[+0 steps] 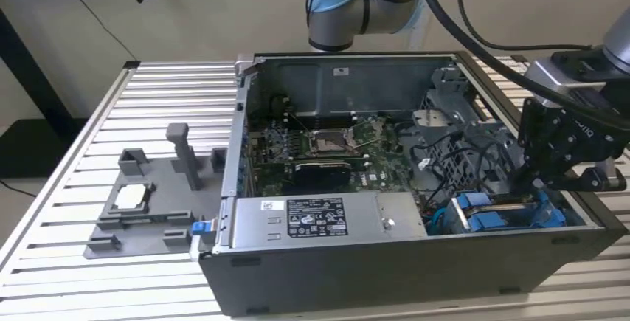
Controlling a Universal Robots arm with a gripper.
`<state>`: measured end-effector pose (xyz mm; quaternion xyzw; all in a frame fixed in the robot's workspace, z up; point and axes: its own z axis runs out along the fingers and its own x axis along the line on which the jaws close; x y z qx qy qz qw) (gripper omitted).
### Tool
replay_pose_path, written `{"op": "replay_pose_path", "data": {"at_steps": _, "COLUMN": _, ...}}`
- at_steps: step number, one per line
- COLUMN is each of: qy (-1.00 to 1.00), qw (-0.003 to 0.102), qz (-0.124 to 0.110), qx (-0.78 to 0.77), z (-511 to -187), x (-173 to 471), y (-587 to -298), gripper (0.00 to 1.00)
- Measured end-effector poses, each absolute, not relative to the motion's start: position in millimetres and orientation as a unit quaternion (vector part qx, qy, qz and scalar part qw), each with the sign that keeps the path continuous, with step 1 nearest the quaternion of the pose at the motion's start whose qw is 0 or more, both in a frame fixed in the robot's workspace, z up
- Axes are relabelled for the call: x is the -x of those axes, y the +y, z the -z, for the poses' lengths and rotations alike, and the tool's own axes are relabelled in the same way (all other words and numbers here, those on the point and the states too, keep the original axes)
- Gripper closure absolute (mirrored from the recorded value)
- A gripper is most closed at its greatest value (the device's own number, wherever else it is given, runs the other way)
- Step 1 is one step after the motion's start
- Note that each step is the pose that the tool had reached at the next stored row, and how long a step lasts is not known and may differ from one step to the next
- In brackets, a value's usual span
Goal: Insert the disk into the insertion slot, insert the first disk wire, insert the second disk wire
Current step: 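Insert the first disk wire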
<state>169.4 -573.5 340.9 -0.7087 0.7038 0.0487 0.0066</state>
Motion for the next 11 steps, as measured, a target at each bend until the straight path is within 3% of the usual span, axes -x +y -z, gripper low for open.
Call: {"op": "replay_pose_path", "data": {"at_steps": 11, "qy": 0.718, "qw": 0.006, "qz": -0.047, "qx": 0.694, "z": -341.6, "x": -169.4, "y": -574.8, "gripper": 0.81}}
